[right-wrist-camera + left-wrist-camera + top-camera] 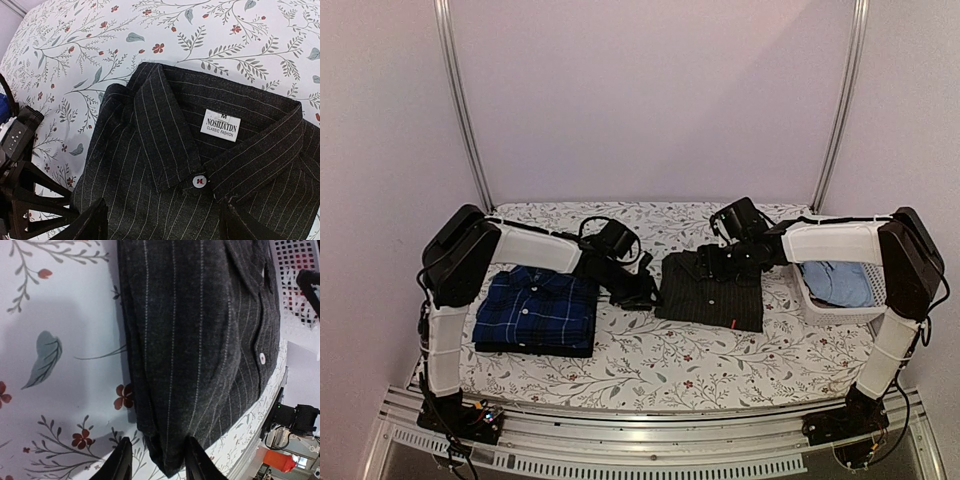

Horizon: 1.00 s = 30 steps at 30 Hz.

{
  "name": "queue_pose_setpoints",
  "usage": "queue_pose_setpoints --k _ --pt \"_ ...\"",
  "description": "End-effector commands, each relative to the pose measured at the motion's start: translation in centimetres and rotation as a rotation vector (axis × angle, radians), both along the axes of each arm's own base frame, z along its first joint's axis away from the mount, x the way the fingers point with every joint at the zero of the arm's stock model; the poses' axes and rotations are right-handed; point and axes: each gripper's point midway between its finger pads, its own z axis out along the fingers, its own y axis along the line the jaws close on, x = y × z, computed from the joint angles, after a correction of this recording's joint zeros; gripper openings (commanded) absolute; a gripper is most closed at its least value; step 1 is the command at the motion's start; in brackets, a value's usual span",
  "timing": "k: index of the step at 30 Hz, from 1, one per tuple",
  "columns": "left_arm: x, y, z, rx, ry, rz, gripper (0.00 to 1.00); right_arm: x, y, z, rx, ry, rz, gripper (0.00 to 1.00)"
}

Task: Fold and stack the long sleeve shirts
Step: Move the square-folded shirt to the center of the board.

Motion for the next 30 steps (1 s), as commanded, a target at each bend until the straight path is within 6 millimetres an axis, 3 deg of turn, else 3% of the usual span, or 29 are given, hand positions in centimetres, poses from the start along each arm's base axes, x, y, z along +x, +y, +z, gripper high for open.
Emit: queue_pose_setpoints --k 1,3,8,15,19,24,27,30 --pt "-0.9 -0.4 -2.0 0.007 0.054 -0.013 0.33 0.4 0.0 -0.4 -0.014 0.005 0.001 0.74" --pt "-1.2 -0.6 -2.7 0.014 0.071 -0.011 0.27 0.3 -0.1 -0.5 -0.018 0.006 0.000 0.74" --pt "-2.0 0.0 -3.6 0.040 0.106 0.007 0.00 0.7 -0.2 -0.6 -0.028 -0.003 -0.007 0.74" --pt "-4.3 3.0 -2.5 0.091 0.100 0.010 0.00 2.2 1.5 -0.5 -0.037 -0.025 0.059 0.74" --pt "-6.3 4.9 -2.3 0.129 0.104 0.015 0.00 2.0 1.4 -1.1 -0.053 -0.005 0.063 0.74" --pt "-8.5 6.5 -2.4 0.175 0.114 0.026 0.00 0.1 0.0 -0.8 -0.044 0.013 0.036 0.75" --pt "-8.6 7.1 -1.6 0.197 0.086 0.041 0.01 -1.4 -1.2 -0.1 -0.035 0.017 0.019 0.75" --pt "-7.5 7.5 0.2 0.212 0.026 0.073 0.17 -3.3 -2.7 -0.3 -0.037 0.042 -0.004 0.75"
